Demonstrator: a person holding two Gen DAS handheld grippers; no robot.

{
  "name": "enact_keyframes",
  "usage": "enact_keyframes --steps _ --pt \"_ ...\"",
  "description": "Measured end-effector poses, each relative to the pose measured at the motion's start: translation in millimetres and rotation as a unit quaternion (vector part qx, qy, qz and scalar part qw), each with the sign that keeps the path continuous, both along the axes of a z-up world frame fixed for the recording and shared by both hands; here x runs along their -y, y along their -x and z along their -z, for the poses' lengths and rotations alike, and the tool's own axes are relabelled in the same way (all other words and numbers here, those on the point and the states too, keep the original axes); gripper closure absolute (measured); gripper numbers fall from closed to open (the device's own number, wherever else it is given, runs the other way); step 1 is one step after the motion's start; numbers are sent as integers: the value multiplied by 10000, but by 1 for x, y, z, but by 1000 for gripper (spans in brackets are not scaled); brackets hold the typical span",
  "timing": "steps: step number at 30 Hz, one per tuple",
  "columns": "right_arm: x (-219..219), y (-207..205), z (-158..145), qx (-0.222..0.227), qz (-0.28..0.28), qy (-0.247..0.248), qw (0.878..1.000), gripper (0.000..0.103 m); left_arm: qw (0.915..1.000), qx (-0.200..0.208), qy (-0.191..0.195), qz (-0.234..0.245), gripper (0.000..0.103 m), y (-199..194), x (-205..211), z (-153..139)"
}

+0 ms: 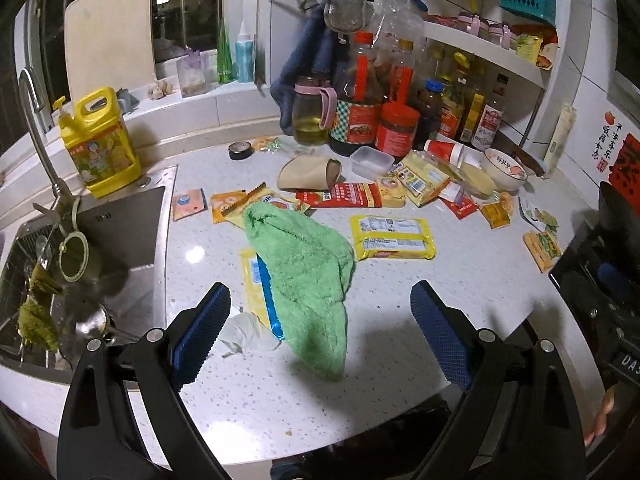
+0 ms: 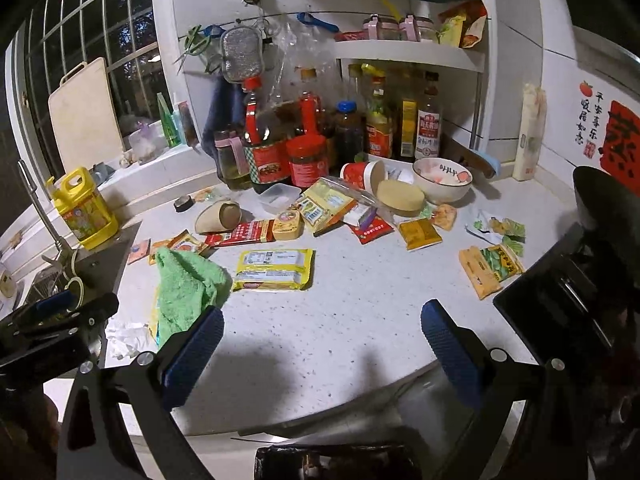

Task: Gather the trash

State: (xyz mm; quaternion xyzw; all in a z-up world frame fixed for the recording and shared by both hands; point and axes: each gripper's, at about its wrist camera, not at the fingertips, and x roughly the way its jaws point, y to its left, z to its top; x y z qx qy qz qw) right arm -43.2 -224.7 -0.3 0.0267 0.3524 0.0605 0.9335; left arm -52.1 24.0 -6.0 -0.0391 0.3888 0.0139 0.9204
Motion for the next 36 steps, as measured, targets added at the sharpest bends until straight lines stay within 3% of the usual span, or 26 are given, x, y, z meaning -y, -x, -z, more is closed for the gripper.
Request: enact_keyframes --steps 36 --pt "3 -1 1 -75 147 -5 9999 5 9999 -17 -107 -80 14 -3 1 -4"
